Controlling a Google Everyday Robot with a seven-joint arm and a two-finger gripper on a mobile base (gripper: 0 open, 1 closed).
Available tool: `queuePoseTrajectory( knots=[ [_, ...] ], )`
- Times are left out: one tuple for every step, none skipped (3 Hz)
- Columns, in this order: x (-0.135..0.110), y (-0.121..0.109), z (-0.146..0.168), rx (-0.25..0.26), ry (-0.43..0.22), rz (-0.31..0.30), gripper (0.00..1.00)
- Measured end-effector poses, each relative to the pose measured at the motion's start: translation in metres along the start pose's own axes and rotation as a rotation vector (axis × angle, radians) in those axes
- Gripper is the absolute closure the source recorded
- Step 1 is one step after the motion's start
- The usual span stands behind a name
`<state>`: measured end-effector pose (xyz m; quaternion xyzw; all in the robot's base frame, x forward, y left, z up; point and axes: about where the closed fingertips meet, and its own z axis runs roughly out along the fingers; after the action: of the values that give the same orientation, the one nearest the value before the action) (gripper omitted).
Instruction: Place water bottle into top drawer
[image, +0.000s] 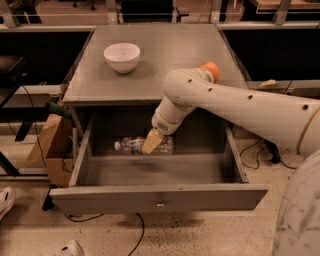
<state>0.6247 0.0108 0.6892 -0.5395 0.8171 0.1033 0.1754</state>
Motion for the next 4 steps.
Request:
queuePoseTrajectory(
  knots=[
    [-0.003,-0.004,0.000,-0.006,-0.002,-0.005,0.59],
    [-0.003,-0.008,0.006,-0.020,-0.009,-0.010,0.28],
    [0.001,-0.007,0.012,-0.029,-0.017,-0.010,0.05],
    [0.001,-0.007,0.012,-0.029,-0.017,-0.010,0.00]
  ],
)
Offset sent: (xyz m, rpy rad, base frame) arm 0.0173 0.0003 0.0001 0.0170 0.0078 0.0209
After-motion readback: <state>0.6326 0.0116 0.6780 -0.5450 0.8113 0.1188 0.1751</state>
